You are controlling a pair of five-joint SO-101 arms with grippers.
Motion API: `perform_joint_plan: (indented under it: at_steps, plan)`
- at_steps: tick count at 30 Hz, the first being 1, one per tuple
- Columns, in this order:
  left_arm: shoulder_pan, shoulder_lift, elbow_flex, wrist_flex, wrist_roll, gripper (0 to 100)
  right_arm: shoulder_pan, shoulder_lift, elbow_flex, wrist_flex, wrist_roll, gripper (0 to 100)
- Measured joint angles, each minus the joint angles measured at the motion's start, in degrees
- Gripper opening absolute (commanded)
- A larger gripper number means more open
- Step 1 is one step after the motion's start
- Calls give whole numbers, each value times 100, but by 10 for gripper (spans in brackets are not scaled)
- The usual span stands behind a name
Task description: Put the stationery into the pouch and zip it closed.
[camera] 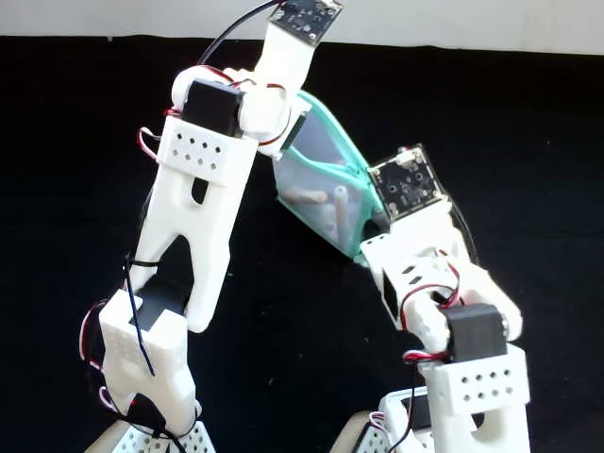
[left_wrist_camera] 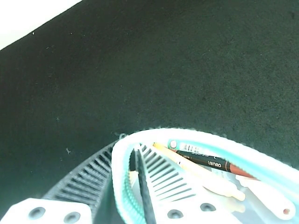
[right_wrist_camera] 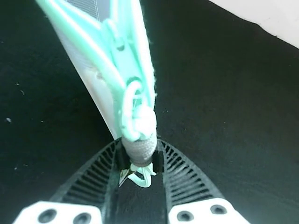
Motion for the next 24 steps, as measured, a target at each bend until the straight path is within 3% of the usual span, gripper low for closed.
perform_joint_plan:
  at_steps: [10,24]
  plan:
    - [9,0,0,0,0,7,-26,0,-1495,879,0,8]
    - [9,0,0,0,0,7,-26,0,-2462,730,0,8]
